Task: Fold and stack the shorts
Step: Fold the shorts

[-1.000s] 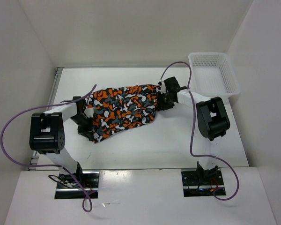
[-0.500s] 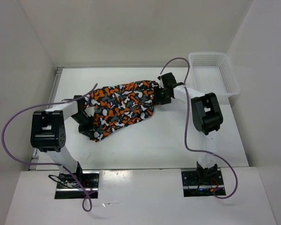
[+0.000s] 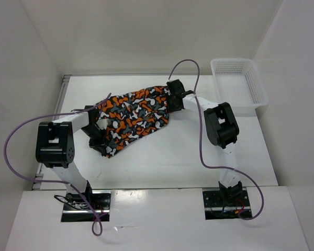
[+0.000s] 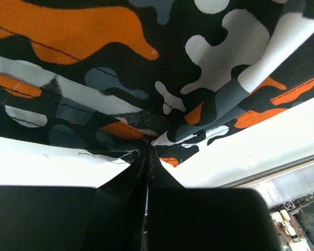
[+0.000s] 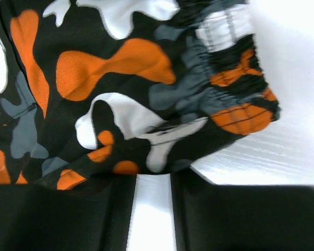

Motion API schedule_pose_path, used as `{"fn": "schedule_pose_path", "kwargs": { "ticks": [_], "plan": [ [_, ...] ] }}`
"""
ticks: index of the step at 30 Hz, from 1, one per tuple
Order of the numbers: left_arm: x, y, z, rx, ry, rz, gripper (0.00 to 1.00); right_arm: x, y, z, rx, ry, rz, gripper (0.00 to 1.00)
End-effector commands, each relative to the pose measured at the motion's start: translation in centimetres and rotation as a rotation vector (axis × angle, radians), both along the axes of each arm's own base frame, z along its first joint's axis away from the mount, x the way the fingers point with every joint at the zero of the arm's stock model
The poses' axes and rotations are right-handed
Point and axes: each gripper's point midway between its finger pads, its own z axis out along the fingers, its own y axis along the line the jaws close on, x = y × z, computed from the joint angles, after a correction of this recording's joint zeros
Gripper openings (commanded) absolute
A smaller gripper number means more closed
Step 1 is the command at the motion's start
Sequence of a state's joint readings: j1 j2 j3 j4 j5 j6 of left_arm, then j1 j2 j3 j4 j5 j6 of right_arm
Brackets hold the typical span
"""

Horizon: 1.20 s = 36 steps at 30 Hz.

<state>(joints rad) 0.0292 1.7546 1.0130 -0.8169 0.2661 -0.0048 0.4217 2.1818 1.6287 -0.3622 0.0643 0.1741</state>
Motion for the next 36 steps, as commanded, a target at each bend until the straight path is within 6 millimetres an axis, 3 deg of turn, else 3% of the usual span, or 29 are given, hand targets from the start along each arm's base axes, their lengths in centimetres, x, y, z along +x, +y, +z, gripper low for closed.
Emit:
{"fn": "schedule_pose_path", "kwargs": {
  "ticks": [1,6,9,11,14,16,18,20,21,22,23,26,28,29,31,33,36],
  "plan": [
    [1.0,0.0,-0.5,0.007,-0.021,-0.011,0.0,0.4,-0.6,-1.4,-0.057,-0.017,-0.031,0.27],
    [1.0,-0.1,-0.5,-0.002,-0.021,-0.011,0.0,-0.9,-0.2,-4.1,-0.049,0.058,-0.001,0.13],
    [1.1,0.0,-0.2,0.009,-0.042,-0.011,0.0,-0.9,-0.2,-4.2,-0.049,0.058,-0.001,0.09],
    [0.8,0.2,-0.2,0.02,-0.042,-0.011,0.0,-1.0,-0.5,-4.2,-0.06,0.063,-0.007,0.0],
    [0.9,0.9,-0.2,0.045,-0.06,0.0,0.0,-1.4,-0.9,-4.4,-0.072,0.08,-0.034,0.0],
    [1.3,2.1,-0.3,0.071,-0.068,0.031,0.0,-1.1,-1.7,-2.5,-0.1,0.041,-0.046,0.0],
    [2.0,3.9,-0.2,0.116,-0.087,0.07,0.0,0.0,-3.8,-0.7,-0.157,-0.014,-0.063,0.0],
    [2.8,4.7,0.3,0.119,-0.108,0.097,0.0,0.8,-7.3,1.9,-0.183,-0.047,-0.118,0.0],
    [3.2,5.0,0.7,0.121,-0.126,0.107,0.0,0.5,-8.7,2.1,-0.198,-0.037,-0.126,0.0],
    [3.5,5.0,0.9,0.122,-0.135,0.108,0.0,0.0,-10.1,3.1,-0.215,-0.033,-0.127,0.0],
    [3.6,5.3,1.1,0.123,-0.144,0.117,0.0,-0.7,-12.5,2.7,-0.236,-0.005,-0.148,0.0],
    [5.0,5.3,2.1,0.119,-0.197,0.12,0.0,-2.9,-15.4,3.3,-0.3,0.004,-0.104,0.0],
    [5.5,5.1,2.6,0.102,-0.218,0.119,0.0,-5.1,-16.0,2.6,-0.335,0.035,-0.043,0.0],
    [5.5,5.1,2.9,0.103,-0.229,0.12,0.0,-5.6,-16.1,3.7,-0.33,0.015,-0.046,0.0],
    [5.8,4.8,3.2,0.104,-0.248,0.111,0.0,-7.1,-15.4,3.2,-0.294,0.035,0.013,0.0],
    [5.6,4.5,3.0,0.102,-0.239,0.1,0.0,-8.2,-14.6,4.0,-0.25,0.039,0.06,0.0],
    [5.3,2.7,3.1,0.055,-0.244,0.064,0.0,-10.1,-11.0,5.0,-0.119,0.056,0.206,0.45]
  ]
}}
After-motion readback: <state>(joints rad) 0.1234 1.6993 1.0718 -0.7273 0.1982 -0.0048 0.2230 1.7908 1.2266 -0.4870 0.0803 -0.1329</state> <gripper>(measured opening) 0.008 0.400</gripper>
